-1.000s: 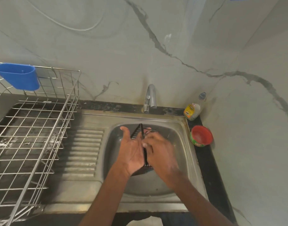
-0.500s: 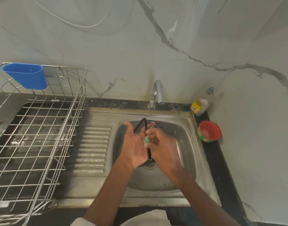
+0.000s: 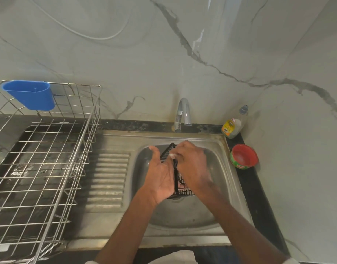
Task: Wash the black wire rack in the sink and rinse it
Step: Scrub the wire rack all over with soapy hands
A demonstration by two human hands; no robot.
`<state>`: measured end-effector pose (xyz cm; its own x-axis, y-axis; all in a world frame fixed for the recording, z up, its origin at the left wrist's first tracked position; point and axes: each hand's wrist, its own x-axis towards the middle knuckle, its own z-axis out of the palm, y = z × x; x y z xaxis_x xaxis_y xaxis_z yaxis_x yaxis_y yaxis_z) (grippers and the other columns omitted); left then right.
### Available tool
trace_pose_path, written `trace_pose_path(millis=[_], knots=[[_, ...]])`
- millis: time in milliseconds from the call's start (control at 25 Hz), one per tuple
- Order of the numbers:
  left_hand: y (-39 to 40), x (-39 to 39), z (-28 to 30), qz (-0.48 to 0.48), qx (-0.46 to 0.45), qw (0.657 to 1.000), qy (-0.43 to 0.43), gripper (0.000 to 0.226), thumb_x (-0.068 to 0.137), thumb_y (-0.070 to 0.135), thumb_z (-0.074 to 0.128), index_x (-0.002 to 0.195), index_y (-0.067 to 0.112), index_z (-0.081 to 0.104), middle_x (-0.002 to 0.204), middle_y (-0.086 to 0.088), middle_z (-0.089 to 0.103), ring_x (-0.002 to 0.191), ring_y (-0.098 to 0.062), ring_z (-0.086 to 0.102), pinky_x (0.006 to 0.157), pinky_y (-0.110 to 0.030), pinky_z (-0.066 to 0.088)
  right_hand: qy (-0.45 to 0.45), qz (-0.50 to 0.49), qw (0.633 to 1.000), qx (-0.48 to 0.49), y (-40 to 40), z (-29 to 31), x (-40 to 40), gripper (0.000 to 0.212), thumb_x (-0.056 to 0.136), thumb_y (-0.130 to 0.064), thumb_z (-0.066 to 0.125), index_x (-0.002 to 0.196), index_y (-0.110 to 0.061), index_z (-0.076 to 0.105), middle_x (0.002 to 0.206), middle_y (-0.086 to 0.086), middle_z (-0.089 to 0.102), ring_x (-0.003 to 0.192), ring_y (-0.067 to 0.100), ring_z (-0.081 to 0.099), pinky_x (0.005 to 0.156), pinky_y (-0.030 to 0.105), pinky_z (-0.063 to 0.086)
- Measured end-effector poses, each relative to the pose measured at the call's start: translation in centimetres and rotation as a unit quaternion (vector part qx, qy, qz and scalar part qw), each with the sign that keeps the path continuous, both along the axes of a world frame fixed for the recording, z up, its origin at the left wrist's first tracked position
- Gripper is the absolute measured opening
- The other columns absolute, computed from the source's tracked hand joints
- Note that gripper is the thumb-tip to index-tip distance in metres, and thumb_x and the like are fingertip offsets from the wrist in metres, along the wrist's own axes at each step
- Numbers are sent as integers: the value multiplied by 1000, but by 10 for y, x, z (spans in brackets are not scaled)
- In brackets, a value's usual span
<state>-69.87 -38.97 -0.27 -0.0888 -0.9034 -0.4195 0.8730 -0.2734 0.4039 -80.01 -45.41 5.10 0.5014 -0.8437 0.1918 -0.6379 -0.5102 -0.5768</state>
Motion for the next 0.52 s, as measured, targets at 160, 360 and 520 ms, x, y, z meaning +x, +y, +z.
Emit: trace_pose_path(millis=[160, 360, 520], knots=[[5, -4, 7, -7, -5, 999, -32, 114, 76, 105, 19, 139, 21, 63, 106, -9, 57, 93, -24, 51, 86, -45, 46, -18, -57, 998, -2, -11, 6, 1, 30, 96, 5, 62, 111, -14, 79, 105, -2, 71, 81, 7, 65, 63, -1, 42], [11, -4, 10, -25, -17, 997, -72, 117, 74, 105, 6, 133, 24, 67, 96, -5, 60, 86, -18, 58, 84, -44, 49, -64, -25, 998, 8, -12, 12, -2, 26, 97, 2, 64, 108, -16, 80, 106, 0, 76, 79, 9, 71, 72, 21, 61], [13, -6, 6, -27, -28, 998, -52, 120, 71, 108, 12, 143, 26, 64, 111, -12, 54, 103, -27, 49, 94, -51, 50, -33, 64, 997, -18, -2, 10, -8, 26, 96, 6, 63, 105, -10, 81, 106, 4, 75, 77, 12, 72, 67, 30, 64]])
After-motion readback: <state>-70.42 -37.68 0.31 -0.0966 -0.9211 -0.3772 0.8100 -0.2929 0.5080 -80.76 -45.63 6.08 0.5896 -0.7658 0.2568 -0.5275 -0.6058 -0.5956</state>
